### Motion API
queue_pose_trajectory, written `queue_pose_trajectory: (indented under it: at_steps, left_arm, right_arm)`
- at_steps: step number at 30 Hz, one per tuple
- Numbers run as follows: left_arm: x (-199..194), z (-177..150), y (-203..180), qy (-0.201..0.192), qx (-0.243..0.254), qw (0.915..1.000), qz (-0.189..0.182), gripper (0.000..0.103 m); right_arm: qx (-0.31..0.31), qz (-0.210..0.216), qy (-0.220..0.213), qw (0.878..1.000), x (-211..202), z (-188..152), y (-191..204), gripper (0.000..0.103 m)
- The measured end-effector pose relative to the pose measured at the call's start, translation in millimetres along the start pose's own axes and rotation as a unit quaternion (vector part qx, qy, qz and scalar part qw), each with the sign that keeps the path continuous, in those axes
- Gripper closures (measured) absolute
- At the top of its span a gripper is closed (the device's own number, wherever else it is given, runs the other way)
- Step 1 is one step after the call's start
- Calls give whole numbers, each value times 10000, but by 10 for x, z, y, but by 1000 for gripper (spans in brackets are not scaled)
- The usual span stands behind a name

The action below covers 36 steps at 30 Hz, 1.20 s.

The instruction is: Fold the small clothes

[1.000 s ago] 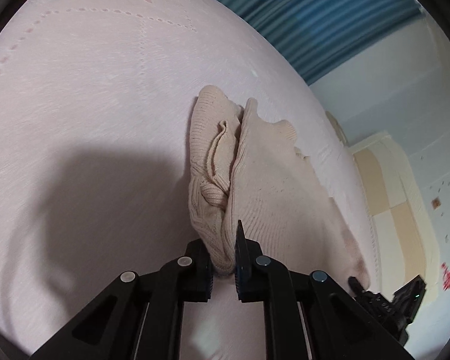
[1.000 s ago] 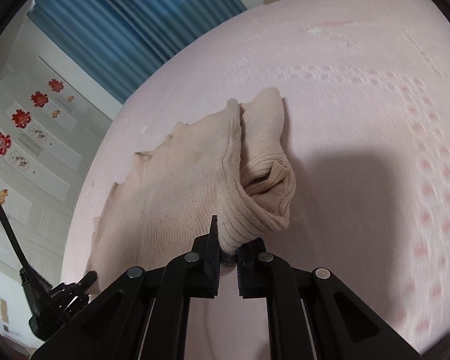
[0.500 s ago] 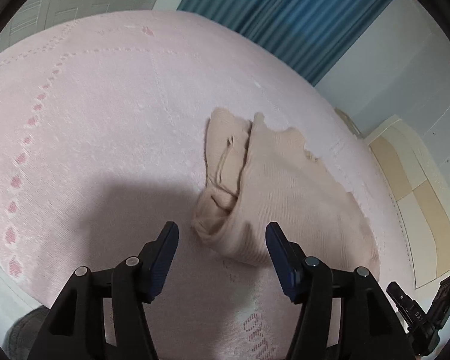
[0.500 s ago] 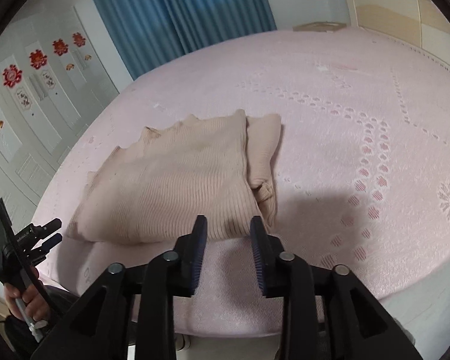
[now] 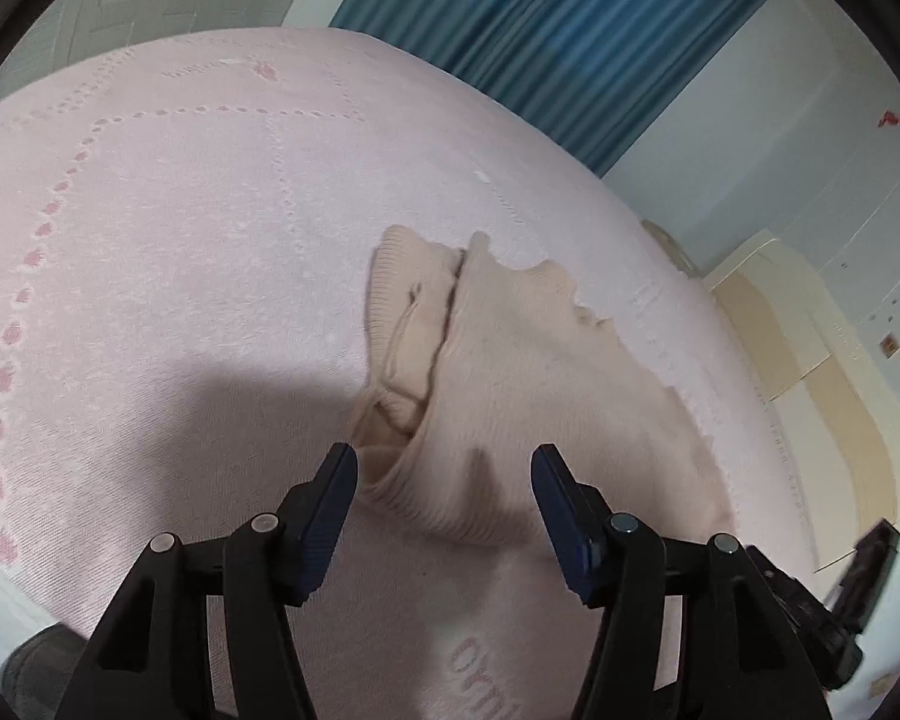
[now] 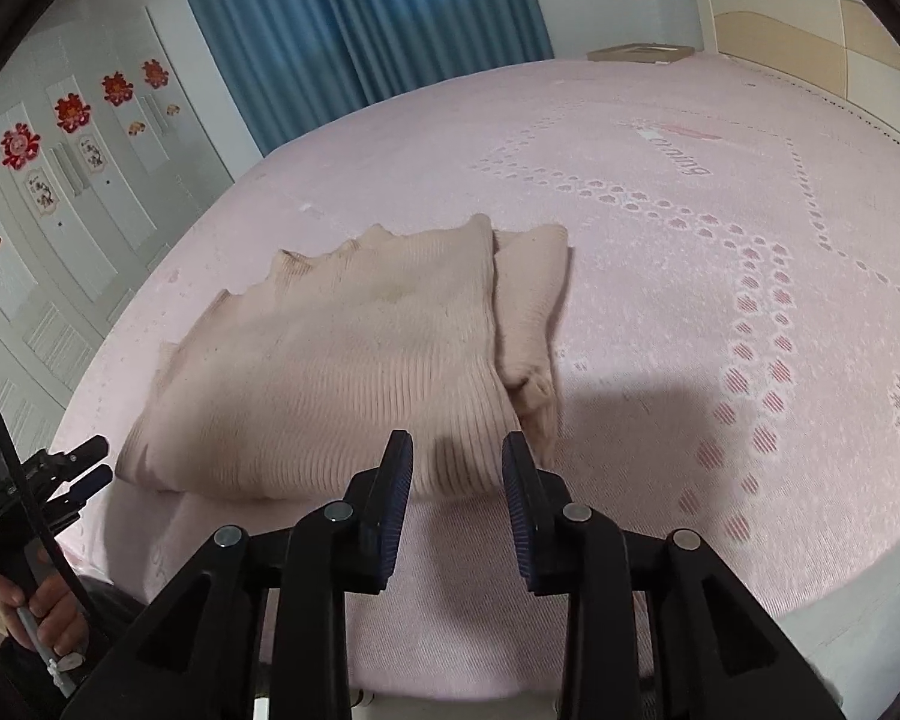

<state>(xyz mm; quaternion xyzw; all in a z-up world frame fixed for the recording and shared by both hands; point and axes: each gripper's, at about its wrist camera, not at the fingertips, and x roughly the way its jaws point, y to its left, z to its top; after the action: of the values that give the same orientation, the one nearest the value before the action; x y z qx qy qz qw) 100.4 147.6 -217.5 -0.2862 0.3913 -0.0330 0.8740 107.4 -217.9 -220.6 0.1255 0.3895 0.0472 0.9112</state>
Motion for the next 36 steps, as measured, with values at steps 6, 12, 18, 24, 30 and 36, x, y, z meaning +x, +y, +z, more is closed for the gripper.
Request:
queue_pose_trajectory:
  at_steps: [6,12,18,24,30,36]
  left_arm:
    - [136,13,-62,-4,85,10000,19,47]
    - [249,54,-88,63,164,9998,84,55]
    - [292,49,155,288,-413,9987,-12,95]
    - [227,-2,329,340,-750,9959,-384,96]
    - [136,-96,299,359,-617,9970,-302,96]
    - [96,-74,400,395,-724,9966,-59,85]
  right_arm:
    - [195,-191,113,9996,204,88,-52,72]
    - [249,-171,406,9987,359,68,-105,72]
    - [133,-46,526,9985,425,27,-59,93]
    - [31,128,307,9994,301,-24,-18,94]
    - [479,408,385,9973,216,-72,-188,94]
    - [292,66,492,9983,259,-75,-110,87]
